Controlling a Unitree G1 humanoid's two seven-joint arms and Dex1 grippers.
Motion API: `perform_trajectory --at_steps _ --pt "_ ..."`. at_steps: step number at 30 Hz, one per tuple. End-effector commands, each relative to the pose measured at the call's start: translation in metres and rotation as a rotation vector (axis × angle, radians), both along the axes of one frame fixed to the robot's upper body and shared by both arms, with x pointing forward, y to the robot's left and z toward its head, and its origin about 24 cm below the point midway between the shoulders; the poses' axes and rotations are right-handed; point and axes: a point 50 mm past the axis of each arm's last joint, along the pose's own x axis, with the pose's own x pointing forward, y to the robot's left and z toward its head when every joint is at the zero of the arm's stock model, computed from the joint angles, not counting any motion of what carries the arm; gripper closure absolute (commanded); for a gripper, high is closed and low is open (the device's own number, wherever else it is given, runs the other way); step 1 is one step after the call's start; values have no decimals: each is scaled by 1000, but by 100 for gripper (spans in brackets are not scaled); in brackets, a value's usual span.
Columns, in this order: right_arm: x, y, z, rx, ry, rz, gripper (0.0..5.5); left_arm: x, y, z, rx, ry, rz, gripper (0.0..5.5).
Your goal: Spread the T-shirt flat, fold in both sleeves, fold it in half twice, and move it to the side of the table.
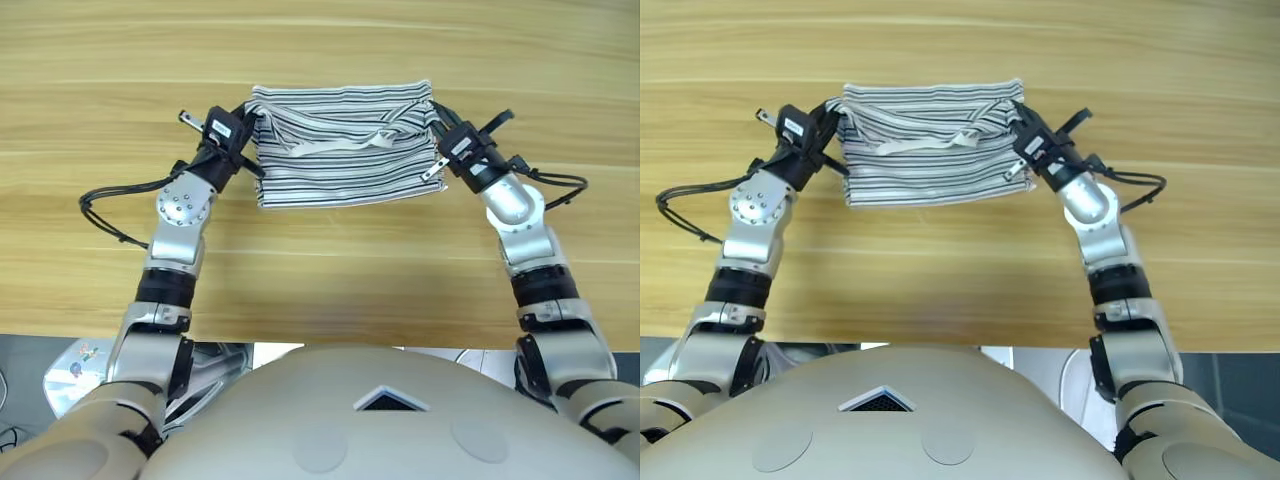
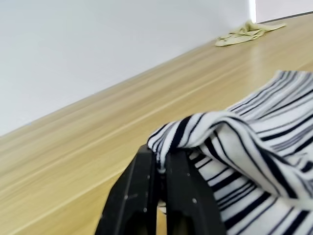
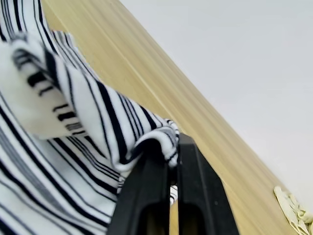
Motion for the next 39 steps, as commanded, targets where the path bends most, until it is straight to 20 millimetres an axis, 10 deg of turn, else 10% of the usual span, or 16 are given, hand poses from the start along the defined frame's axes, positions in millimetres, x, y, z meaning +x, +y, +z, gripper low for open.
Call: perform_trajectory --at_steps 1,21,30,39 --pt "18 5 -2 -21 2 -38 550 9 4 -6 11 26 58 546" --pt "61 2 -19 3 102 -402 177 68 2 4 -122 81 275 199" --pt "-8 64 27 141 -250 12 167 47 43 7 -228 -64 412 29" --pt "27 66 -21 39 62 -105 167 0 42 28 -493 -224 494 11"
